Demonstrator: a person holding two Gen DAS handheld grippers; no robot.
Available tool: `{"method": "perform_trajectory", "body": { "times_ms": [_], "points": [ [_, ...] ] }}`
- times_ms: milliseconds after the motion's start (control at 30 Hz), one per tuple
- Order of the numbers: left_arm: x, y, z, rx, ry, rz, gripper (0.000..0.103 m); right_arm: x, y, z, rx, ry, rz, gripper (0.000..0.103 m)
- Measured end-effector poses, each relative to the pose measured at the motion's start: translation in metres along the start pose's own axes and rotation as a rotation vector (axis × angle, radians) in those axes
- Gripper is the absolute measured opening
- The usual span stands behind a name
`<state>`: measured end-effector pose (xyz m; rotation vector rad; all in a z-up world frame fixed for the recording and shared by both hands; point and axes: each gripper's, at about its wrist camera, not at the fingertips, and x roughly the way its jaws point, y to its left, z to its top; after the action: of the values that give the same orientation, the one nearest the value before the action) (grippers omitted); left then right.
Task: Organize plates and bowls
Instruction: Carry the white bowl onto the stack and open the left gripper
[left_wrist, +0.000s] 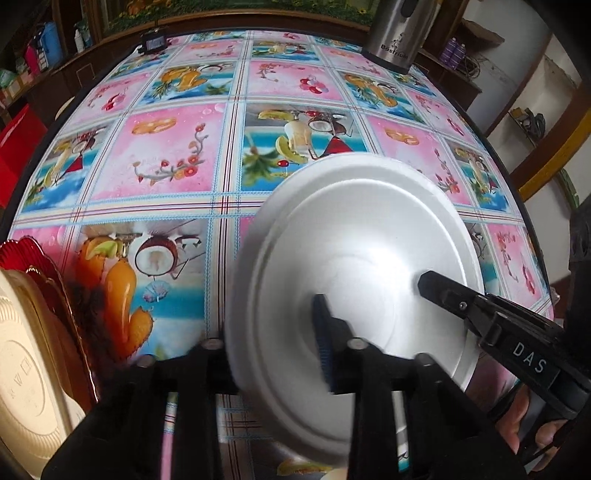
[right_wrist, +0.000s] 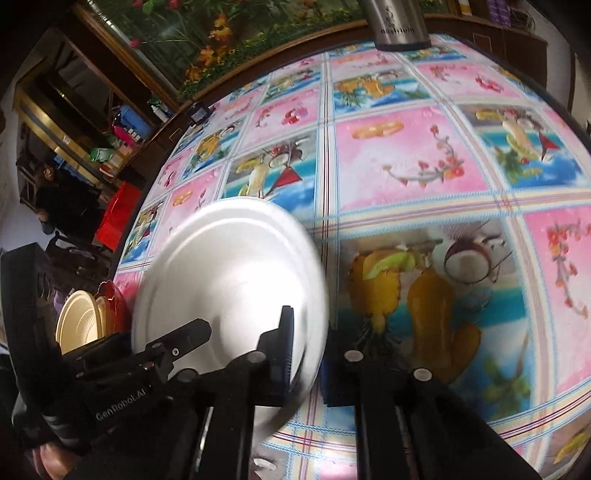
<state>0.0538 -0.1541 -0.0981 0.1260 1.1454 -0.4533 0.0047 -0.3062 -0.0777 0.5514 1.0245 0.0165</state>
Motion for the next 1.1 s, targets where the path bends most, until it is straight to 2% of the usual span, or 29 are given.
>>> {"method": "perform_trajectory", "body": {
  "times_ms": [167,333,467,600,667,767,900,1033,1100],
  "points": [
    [-0.008,0.001,-0.004,0.008,-0.028,-0.023,0.017,-0.009,0.002,-0.003,0.025,-0.030,0.021,0.006],
    [-0.039,0.002,-0.005,0.019,-0.112,-0.027,0.016,-0.031,0.014,-0.001,0.014,-0.074,0.039,0.006],
    [-0.077,0.015,-0.002,0.003,-0.206,-0.016,0.016,-0.057,0.042,0.005,-0.034,-0.138,0.070,0.006],
    [-0.120,0.039,-0.005,-0.022,-0.312,0.027,0.016,-0.073,0.082,0.008,-0.097,-0.193,0.126,0.006],
    [-0.136,0.053,-0.006,-0.037,-0.341,0.047,0.016,-0.076,0.103,0.010,-0.127,-0.210,0.154,0.006],
    [-0.164,0.083,-0.012,-0.071,-0.395,0.085,0.016,-0.070,0.137,0.010,-0.172,-0.203,0.201,0.006],
    [-0.190,0.126,-0.024,-0.120,-0.423,0.136,0.016,-0.057,0.186,0.002,-0.252,-0.186,0.252,0.007],
    [-0.195,0.164,-0.044,-0.170,-0.425,0.207,0.016,-0.038,0.221,-0.011,-0.297,-0.139,0.312,0.007],
    [-0.190,0.178,-0.053,-0.204,-0.403,0.215,0.016,-0.023,0.232,-0.018,-0.306,-0.104,0.324,0.007]
  ]
}}
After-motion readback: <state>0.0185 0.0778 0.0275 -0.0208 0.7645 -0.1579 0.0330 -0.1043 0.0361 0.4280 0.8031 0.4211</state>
